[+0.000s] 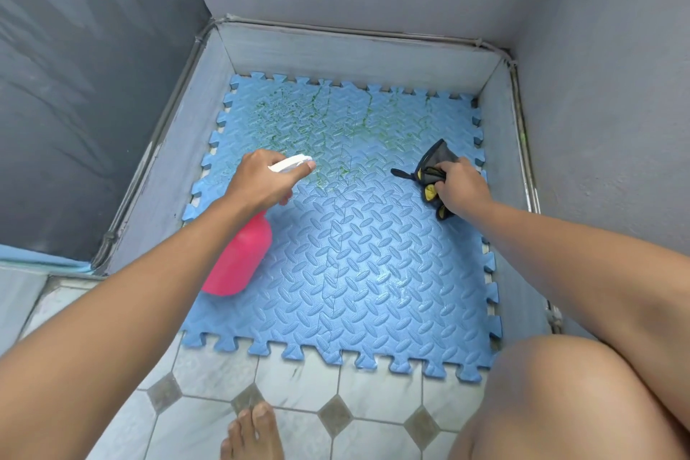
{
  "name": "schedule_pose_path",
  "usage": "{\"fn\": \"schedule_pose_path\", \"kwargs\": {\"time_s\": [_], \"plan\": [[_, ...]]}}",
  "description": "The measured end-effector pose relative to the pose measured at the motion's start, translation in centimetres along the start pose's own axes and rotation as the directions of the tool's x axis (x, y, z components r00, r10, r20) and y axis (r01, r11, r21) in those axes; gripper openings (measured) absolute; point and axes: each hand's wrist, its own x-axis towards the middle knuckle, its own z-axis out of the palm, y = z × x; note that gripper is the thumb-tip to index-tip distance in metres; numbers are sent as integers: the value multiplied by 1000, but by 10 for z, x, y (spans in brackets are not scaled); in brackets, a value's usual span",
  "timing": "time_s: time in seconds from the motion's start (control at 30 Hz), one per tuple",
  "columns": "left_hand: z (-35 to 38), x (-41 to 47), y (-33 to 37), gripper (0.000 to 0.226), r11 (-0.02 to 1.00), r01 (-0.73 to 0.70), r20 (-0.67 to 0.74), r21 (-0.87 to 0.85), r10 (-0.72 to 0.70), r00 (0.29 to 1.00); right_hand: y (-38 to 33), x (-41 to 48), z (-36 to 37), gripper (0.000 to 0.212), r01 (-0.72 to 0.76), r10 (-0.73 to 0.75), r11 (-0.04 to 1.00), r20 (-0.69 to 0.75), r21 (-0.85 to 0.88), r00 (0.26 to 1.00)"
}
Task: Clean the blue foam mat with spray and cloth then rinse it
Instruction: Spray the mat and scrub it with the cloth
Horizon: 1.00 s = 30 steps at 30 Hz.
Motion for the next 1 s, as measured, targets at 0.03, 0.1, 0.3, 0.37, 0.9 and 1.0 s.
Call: {"fn": "schedule_pose_path", "kwargs": {"time_s": [0.03, 0.1, 0.3, 0.37, 0.9, 1.0], "plan": [[1, -1, -3, 67, 999, 43, -10, 5, -43, 999, 0, 0, 0, 43, 0, 0, 1000, 3, -7, 1000], [1, -5, -8, 70, 995, 100, -23, 31, -99, 995, 0, 1, 0, 44, 6, -6, 1000, 6, -16, 1000], [-2, -9, -13, 64, 997, 45, 2, -59, -45, 999, -1, 0, 6, 46, -43, 44, 999, -19, 32, 999], [-3, -11, -16, 63, 992, 81, -45, -94, -86, 995, -5, -2, 8, 47, -63, 66, 996, -35, 67, 997], [-7, 1, -24, 46, 991, 10, -60, -131, -18, 998, -90, 32, 29, 43, 196, -192, 980, -96, 35, 977], [-4, 4, -23, 52, 993, 3, -57, -117, -10, 998, -127, -11, 58, 41, 533, -532, 846, -30, 33, 846]]}}
